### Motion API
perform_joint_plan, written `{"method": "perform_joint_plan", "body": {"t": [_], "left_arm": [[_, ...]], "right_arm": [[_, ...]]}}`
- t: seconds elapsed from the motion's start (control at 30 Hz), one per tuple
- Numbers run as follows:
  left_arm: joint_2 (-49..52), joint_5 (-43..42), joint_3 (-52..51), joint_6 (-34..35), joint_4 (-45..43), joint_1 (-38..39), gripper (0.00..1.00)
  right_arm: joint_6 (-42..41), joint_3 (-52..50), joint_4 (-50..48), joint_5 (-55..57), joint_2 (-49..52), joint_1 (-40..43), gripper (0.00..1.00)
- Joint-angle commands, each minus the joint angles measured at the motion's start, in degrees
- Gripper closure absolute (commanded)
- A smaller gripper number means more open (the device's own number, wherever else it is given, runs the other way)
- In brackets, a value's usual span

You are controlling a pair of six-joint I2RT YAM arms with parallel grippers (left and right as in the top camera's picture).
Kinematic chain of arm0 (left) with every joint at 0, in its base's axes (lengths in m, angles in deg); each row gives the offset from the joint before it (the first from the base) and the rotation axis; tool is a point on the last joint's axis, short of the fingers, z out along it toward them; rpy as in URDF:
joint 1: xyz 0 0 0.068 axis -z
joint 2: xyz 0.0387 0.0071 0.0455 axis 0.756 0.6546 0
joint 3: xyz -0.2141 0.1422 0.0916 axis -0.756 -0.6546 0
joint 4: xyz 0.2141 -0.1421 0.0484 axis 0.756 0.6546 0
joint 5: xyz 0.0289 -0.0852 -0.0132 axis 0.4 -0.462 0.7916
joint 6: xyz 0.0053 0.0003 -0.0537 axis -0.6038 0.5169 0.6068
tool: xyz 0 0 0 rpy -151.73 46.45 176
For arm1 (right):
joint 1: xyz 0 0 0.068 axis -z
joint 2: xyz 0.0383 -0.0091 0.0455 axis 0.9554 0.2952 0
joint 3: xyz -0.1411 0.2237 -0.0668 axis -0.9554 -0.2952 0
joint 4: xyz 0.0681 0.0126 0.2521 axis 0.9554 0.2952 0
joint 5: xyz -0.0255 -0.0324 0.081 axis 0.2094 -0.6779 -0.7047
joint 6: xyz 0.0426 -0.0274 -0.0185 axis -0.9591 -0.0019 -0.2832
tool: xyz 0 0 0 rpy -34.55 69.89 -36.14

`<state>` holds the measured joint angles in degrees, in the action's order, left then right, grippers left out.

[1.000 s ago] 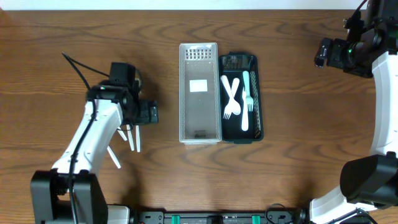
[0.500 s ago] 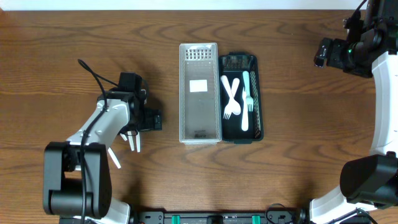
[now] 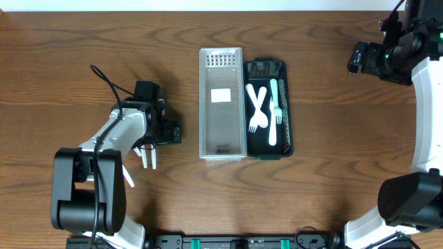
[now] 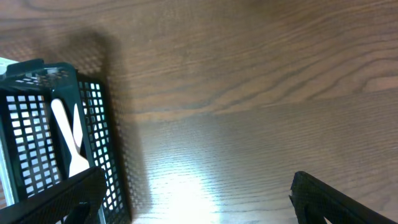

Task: Pack container
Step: 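Lower the left gripper onto the left spoons and grasp one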

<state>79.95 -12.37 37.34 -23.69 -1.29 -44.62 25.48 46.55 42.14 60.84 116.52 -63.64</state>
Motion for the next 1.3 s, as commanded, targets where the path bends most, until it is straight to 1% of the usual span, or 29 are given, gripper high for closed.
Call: {"method": "perform_joint_plan", "body": {"t": [0.0,0.07,0.1,0.17,0.3,0.33,0.4,0.43,0.53,0.73,0.83,0.93,1.0,1.1,1.13,1.27], "left_arm": [[0.9,0.0,-0.2,-0.8,-0.2,-0.3,0.0],[0.9,0.0,-0.2,-0.8,-0.2,-0.3,0.09],[0.9,0.0,-0.2,-0.7,-0.2,-0.3,0.16],[0.9,0.0,-0.2,-0.7,-0.2,-0.3,0.23],[0.9,0.0,-0.2,-0.7,-0.1,-0.3,0.45],[0.9,0.0,-0.2,-0.7,-0.1,-0.3,0.48],[0.9,0.0,-0.2,-0.8,-0.1,-0.3,0.5],[0.9,0.0,-0.2,-0.7,-0.1,-0.3,0.54],[0.9,0.0,-0.2,-0.7,0.1,-0.3,0.6],[0.9,0.0,-0.2,-0.7,0.3,-0.3,0.7],[0.9,0.0,-0.2,-0.7,0.3,-0.3,0.76],[0.9,0.0,-0.2,-0.7,0.5,-0.3,0.78],[0.9,0.0,-0.2,-0.7,0.5,-0.3,0.85],[0.9,0.1,-0.2,-0.7,0.5,-0.3,0.89],[0.9,0.1,-0.2,-0.7,0.5,-0.3,0.92],[0.8,0.1,-0.1,-0.7,0.5,-0.3,0.94]], "right_arm": [[0.4,-0.3,0.0,-0.4,0.5,-0.3,0.03],[0.4,-0.3,0.0,-0.4,0.5,-0.3,0.03],[0.4,-0.3,0.0,-0.4,0.5,-0.3,0.03],[0.4,-0.3,0.0,-0.4,0.5,-0.3,0.03],[0.4,-0.3,0.0,-0.4,0.5,-0.3,0.04],[0.4,-0.3,0.0,-0.4,0.5,-0.3,0.03],[0.4,-0.3,0.0,-0.4,0.5,-0.3,0.04],[0.4,-0.3,0.0,-0.4,0.5,-0.3,0.04],[0.5,-0.3,0.2,-0.4,0.5,-0.3,0.04],[0.5,-0.3,0.2,-0.4,0.5,-0.3,0.04],[0.5,-0.3,0.2,-0.4,0.5,-0.3,0.04],[0.5,-0.3,0.2,-0.4,0.5,-0.3,0.04],[0.5,-0.3,0.2,-0.4,0.5,-0.3,0.04],[0.5,-0.3,0.3,-0.4,0.5,-0.3,0.04],[0.5,-0.3,0.3,-0.4,0.5,-0.3,0.04],[0.5,-0.3,0.2,-0.4,0.5,-0.3,0.04]]}}
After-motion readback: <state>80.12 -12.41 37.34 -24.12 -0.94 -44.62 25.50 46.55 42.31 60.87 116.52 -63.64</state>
